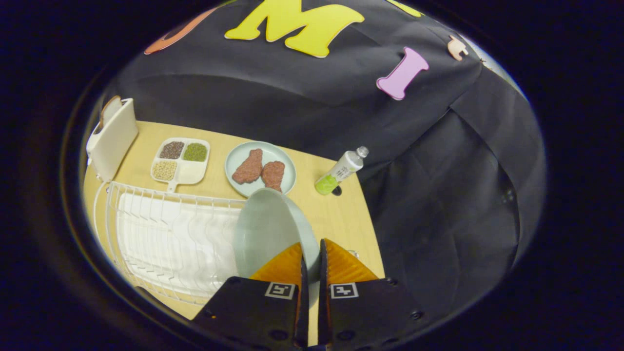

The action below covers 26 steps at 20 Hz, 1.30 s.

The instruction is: Take the plate from the dish rack, then take the spoon from the basket and place it into the plate.

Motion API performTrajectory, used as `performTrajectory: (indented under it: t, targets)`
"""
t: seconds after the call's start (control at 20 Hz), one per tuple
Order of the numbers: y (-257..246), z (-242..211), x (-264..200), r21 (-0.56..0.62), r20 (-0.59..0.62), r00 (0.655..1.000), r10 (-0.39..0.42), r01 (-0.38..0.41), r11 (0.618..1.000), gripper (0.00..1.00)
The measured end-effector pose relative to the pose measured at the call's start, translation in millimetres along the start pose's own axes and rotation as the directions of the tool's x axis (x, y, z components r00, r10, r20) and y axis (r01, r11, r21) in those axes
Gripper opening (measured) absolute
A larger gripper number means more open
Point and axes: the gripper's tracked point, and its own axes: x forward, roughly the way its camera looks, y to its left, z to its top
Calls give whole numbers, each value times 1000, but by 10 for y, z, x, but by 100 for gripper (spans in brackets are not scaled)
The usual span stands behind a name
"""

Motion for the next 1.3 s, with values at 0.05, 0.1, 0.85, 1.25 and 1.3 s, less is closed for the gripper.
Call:
performTrajectory:
  t: [0.05,0.1,0.85,1.25,1.3]
  targets:
    - [-80,56,-80,0,29,999,-29,29,1000,13]
    - [-122,84,-164,5,53,998,-43,43,999,13]
    - [201,-917,-1039,44,178,869,462,-476,878,13]
    - [682,-2548,-681,56,143,734,664,-676,735,13]
    - [745,-2694,-597,74,126,720,683,-693,717,12]
